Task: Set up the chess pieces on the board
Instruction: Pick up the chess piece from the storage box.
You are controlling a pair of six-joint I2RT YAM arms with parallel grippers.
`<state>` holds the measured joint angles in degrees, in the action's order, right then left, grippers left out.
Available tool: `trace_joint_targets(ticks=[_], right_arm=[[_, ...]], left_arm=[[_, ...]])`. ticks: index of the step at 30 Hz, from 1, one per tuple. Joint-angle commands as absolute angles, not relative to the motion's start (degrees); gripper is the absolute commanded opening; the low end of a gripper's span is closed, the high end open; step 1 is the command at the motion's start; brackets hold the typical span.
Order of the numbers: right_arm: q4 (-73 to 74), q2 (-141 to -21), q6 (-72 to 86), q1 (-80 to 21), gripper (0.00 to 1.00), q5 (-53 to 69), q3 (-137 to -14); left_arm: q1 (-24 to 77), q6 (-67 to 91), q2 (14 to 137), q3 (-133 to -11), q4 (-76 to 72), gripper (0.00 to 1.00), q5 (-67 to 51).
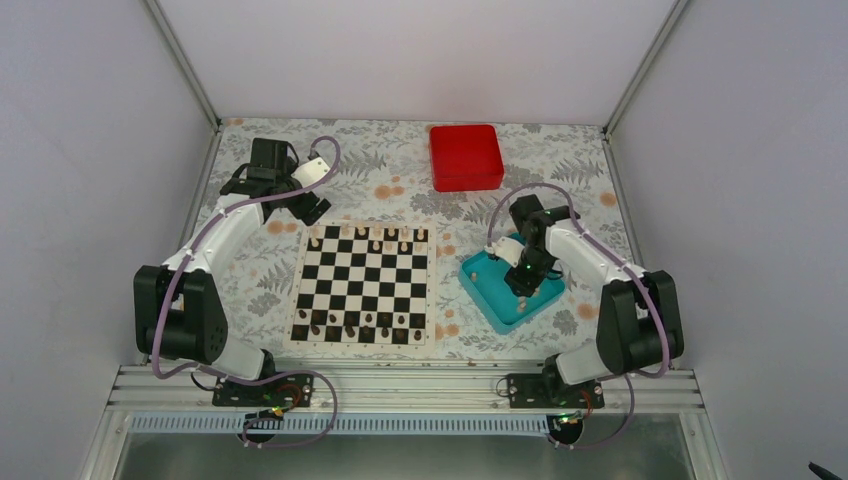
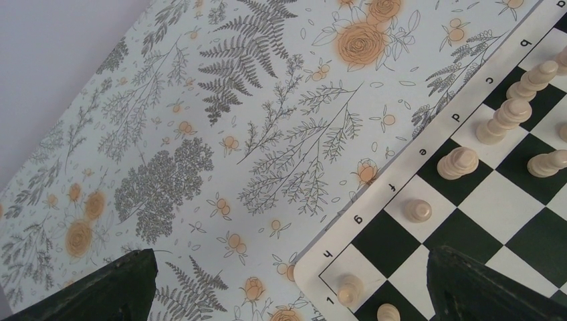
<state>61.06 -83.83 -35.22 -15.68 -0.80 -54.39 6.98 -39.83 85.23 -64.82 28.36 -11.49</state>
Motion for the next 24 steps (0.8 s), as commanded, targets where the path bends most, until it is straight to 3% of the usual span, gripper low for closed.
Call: trace_joint_targets(ticks=[1,24], right_arm=[[59.34,-84.48,-33.75,-15.69,0.48,-1.58,-53.63],[54.74,-88.24,-32.17,-14.67,0.42,-4.31,-48.32]], left_arm=[[7.23,-40.19,85.49,-65.84,27.43,1.00,-12.75],[7.21,-40.16,85.11,-65.26,27.60,1.00,-12.86]])
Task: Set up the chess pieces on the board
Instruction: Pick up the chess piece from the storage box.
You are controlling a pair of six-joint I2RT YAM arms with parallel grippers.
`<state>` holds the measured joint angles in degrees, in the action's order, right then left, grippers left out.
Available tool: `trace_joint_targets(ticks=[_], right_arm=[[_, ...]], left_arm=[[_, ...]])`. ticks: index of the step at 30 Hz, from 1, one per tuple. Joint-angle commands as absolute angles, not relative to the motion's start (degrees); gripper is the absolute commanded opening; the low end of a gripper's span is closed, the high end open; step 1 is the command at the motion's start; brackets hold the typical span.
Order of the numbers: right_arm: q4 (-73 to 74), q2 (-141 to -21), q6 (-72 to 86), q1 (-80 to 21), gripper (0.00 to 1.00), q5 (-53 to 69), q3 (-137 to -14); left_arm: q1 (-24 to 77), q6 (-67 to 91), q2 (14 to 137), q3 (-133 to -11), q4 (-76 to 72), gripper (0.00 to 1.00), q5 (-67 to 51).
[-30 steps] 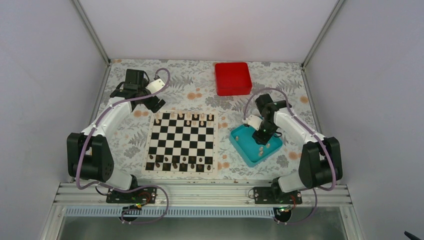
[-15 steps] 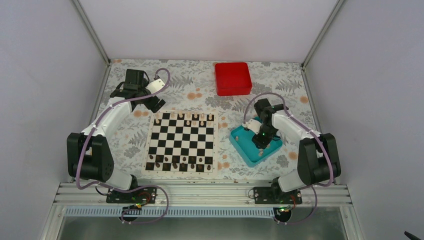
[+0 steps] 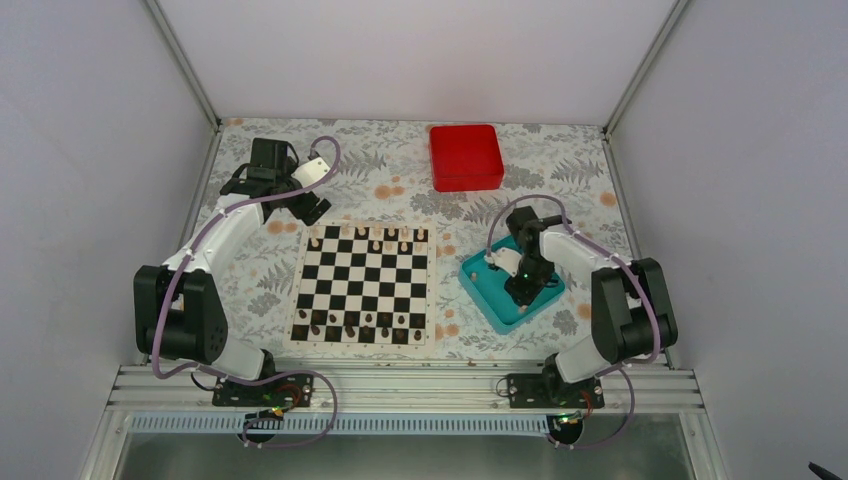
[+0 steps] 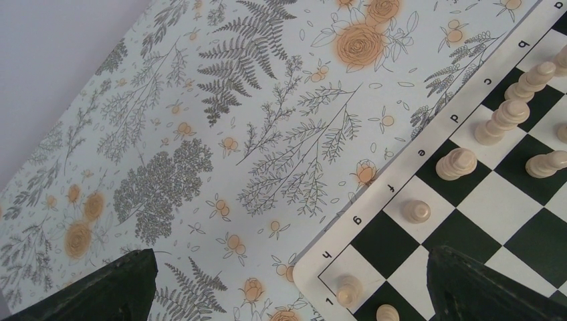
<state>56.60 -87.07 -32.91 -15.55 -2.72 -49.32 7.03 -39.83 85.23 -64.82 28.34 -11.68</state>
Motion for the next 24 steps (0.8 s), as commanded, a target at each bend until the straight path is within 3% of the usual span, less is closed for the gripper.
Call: trace_joint_targets(ticks=[1,5,12,24], right_arm=[[54.46,-88.49,-32.06,-14.55,0.41,-4.51,-48.23],[53.82,-88.77,-31.98,-14.23,0.36,-4.68,-48.20],[55.00,-88.05,-32.31,-14.02,0.17,-3.60,-49.75],[64.90,-86.42,-34.53,-15.71,0.08,-2.23,-65.19]], left_arm=[[7.28,-40.11,85.12,-65.28,27.60,1.00,-12.83],[7.29,-40.11,85.04,-65.07,27.60,1.00,-12.76],[7.24,-40.08,84.97,-65.00,27.51,1.00,-12.85],[7.26,-40.35,84.90,-64.95,26.95,1.00,-13.28]])
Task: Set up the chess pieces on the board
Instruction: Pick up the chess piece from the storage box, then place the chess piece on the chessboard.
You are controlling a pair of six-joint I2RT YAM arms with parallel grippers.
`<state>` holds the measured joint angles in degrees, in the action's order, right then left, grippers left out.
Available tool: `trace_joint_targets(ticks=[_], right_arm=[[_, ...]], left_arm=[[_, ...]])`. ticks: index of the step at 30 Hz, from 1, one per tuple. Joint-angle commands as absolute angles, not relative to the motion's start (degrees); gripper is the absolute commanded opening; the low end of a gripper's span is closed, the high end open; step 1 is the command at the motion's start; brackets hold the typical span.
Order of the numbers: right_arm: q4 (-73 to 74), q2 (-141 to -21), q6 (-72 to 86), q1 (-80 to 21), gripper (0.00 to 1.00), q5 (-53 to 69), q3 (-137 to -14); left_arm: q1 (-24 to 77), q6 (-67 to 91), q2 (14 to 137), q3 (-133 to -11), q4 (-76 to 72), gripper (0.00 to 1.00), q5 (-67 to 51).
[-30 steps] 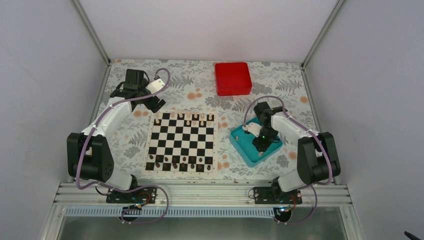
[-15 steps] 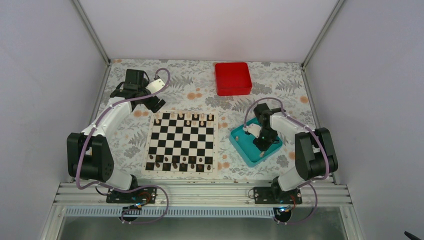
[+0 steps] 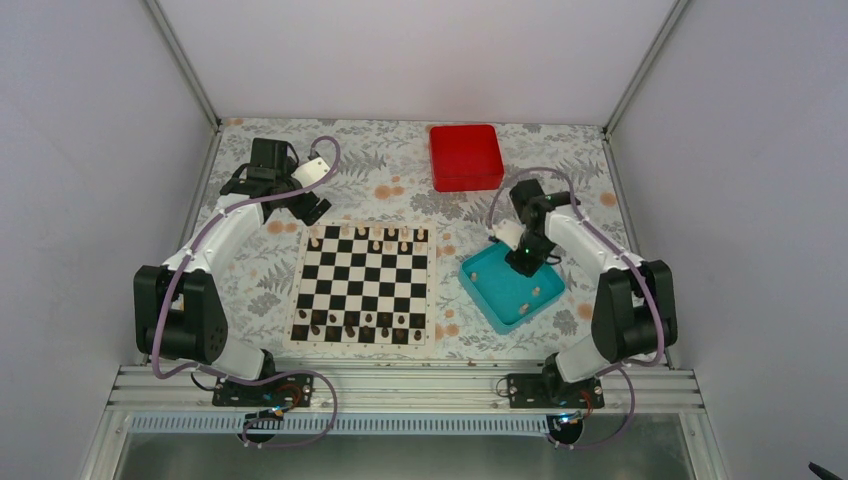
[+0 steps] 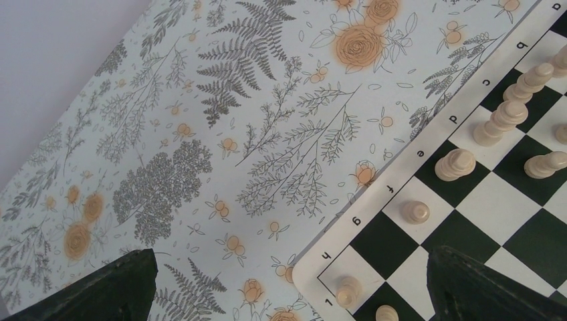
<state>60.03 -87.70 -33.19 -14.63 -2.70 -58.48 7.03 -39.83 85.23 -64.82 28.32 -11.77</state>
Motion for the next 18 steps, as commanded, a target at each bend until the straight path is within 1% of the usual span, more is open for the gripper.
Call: trace_joint_targets(ticks=[1,7,12,18], right_arm=[[65.94,-86.69,-34.73,-16.34,0.08,-2.34,-67.66],[69.56,-94.27,-34.93,-25.00,0.06,-2.17,-83.51],[70.06,-105.54,-35.42,-33.21,0.05,-1.08,-97.78],[69.20,-118.69,-35.93,-41.17,0.05,-0.78,-113.88]], left_arm=[[7.29,-40.43,84.81,-64.98,26.87,1.00,-13.49],[7.21,-40.93,84.26,-65.18,26.87,1.00,-14.21],[7.21,-40.53,82.70,-64.51,26.81,1.00,-15.61],[7.21,-40.94,80.33,-61.88,25.17,1.00,-14.52]])
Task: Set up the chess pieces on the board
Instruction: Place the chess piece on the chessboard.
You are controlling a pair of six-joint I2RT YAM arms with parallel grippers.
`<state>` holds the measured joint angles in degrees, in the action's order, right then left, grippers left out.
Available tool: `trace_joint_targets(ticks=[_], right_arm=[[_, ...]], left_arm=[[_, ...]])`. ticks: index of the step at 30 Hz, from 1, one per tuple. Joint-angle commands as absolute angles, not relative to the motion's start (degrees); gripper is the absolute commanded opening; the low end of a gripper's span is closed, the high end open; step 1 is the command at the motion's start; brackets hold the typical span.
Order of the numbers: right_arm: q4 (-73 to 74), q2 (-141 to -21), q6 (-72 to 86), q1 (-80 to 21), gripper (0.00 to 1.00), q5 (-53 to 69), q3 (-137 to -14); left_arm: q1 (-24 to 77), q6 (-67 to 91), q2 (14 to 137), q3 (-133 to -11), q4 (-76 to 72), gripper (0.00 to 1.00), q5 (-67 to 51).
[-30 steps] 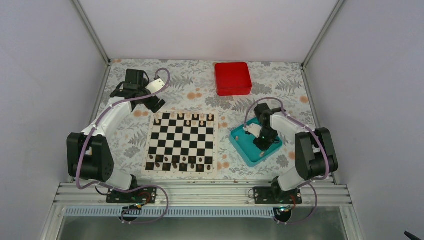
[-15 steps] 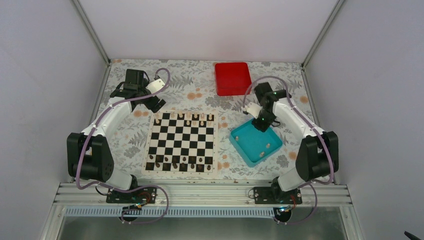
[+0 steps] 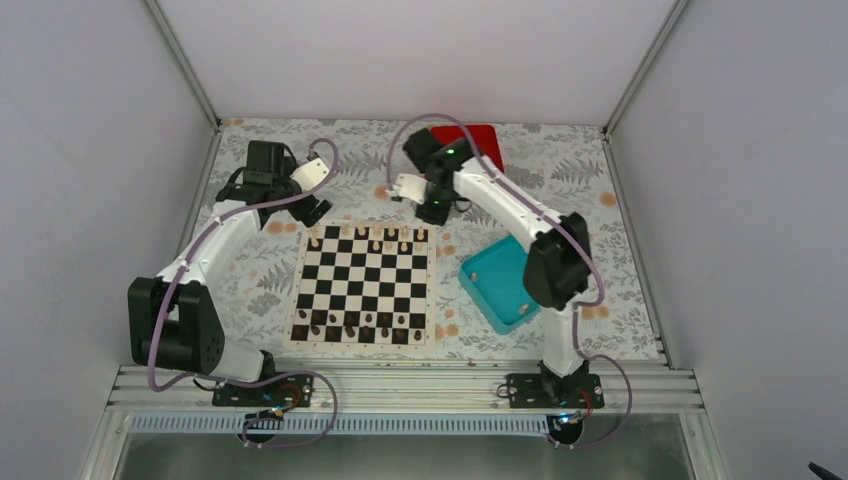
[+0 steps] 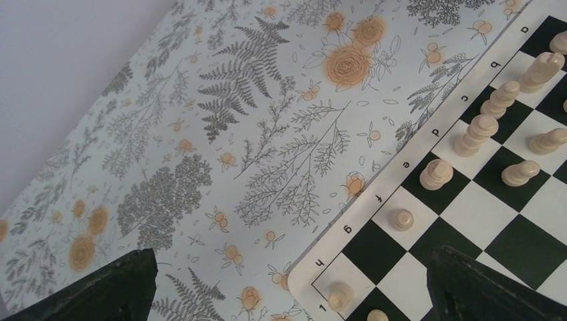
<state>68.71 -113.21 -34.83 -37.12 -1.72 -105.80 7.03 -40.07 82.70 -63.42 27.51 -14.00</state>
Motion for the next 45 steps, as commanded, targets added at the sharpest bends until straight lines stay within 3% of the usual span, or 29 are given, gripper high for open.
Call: trace_joint_targets(ticks=[1,13,27,45], right_arm=[[69.10,-120.58,-36.01,-42.41,0.05,-0.71,-116.39],[65.45,-139.08,-34.84,-51.58,0.09,-1.63,-134.78],[61.84,-144.81,-35.62,-53.25,0.09,-2.64,-135.26],[62.46,-146.12,-36.49,-53.08,0.10,-3.78,-133.46]], left_arm=[[7.21,-41.02,80.07,-61.50,24.90,1.00,-14.08],[3.99,-43.44,78.77,-56.52,19.57,1.00,-7.82],[-6.33,-46.29,80.54,-56.62,18.32,1.00,-10.17],[-8.66,-47.28,81.47,-56.66,19.55,1.00,-14.32]])
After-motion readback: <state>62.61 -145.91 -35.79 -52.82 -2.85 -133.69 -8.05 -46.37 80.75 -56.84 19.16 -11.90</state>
